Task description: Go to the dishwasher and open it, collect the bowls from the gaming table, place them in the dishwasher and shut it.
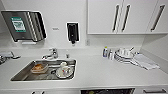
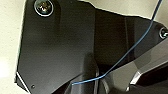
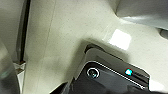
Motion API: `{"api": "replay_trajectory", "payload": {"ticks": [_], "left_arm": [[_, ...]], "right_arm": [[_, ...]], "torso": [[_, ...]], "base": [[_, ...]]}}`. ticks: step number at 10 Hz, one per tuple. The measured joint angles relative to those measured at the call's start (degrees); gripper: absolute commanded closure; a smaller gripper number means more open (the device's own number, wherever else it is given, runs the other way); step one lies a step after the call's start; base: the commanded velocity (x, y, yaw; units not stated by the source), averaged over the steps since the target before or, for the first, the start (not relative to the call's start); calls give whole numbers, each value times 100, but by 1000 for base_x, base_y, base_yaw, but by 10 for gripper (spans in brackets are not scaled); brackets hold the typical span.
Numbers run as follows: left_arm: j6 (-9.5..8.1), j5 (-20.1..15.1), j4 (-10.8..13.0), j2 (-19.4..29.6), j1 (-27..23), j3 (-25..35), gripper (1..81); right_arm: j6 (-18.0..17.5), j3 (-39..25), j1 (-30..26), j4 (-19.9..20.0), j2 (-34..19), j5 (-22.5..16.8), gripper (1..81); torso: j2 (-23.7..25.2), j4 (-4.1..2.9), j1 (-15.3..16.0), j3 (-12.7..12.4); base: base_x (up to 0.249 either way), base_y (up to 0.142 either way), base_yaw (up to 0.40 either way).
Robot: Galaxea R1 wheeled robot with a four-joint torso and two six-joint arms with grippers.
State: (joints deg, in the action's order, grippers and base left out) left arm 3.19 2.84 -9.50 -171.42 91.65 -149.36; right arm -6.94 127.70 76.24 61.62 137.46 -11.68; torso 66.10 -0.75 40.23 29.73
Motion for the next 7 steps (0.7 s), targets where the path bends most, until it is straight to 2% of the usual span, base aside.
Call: {"api": "replay_trajectory", "payload": {"ticks": [2, 4, 7], "left_arm": [[0, -9, 0, 1, 28, 0, 10], [0, -158, 0, 0, 41, 0, 10], [2, -243, 2, 0, 46, 0, 10]], "right_arm": [[-122, -74, -33, 334, -80, -265, 10], [-102, -156, -151, 378, -146, -513, 10], [-33, -892, -731, 461, -500, -686, 10]], "torso": [[359, 0, 221, -2], [444, 0, 273, -4], [446, 0, 269, -4]], "base": [[0, 0, 0], [0, 0, 0], [0, 0, 0]]}}
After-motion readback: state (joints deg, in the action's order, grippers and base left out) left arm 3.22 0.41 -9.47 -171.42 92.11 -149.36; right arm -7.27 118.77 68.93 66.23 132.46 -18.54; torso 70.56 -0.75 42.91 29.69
